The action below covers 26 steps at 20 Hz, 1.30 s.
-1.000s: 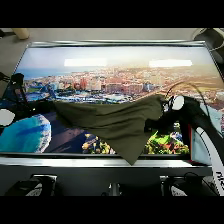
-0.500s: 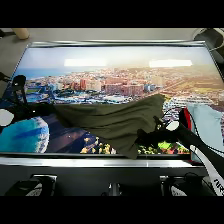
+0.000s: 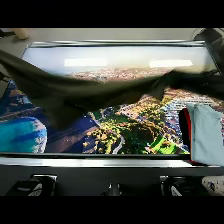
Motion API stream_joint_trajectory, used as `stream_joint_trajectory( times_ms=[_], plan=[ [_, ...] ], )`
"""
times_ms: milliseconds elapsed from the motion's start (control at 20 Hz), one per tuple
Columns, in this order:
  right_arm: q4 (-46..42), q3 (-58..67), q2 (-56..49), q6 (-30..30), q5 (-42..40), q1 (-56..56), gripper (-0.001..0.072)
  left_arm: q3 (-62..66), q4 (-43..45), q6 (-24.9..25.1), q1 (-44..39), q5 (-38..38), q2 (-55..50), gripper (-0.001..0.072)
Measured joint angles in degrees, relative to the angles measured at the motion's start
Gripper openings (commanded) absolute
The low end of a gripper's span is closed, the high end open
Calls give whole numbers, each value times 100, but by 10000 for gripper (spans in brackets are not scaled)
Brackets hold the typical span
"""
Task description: Fold the shirts.
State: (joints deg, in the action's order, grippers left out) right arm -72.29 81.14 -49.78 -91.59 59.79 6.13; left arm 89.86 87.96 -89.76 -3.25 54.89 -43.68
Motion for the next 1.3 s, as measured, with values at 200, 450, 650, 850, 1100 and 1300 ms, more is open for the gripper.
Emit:
stream_joint_trajectory(
  times_ms=[200, 450, 650, 850, 1100, 1300],
  plan=[
    [-1410, 1268, 1139, -750, 199, 0, 20, 1617, 258, -282, 0, 214, 223, 23],
    [-2052, 1644, 1508, -1036, 791, 2, 20, 2046, 616, -415, -7, 962, 227, 23],
    [-2258, 1711, 975, -1086, 1698, 2, 22, 1740, 946, -297, -7, 1346, -42, 24],
    [-2306, 1283, -431, -785, 2675, 2, 22, 511, 1054, -356, -7, 1631, -734, 24],
    [-1967, 474, -2577, -675, 1615, -2, 22, -863, 765, -455, 0, 1137, -2310, 25],
    [-1755, 326, -3744, -1252, 251, -4, 100, -804, 232, -634, 2, 793, -3768, 256]
  ],
)
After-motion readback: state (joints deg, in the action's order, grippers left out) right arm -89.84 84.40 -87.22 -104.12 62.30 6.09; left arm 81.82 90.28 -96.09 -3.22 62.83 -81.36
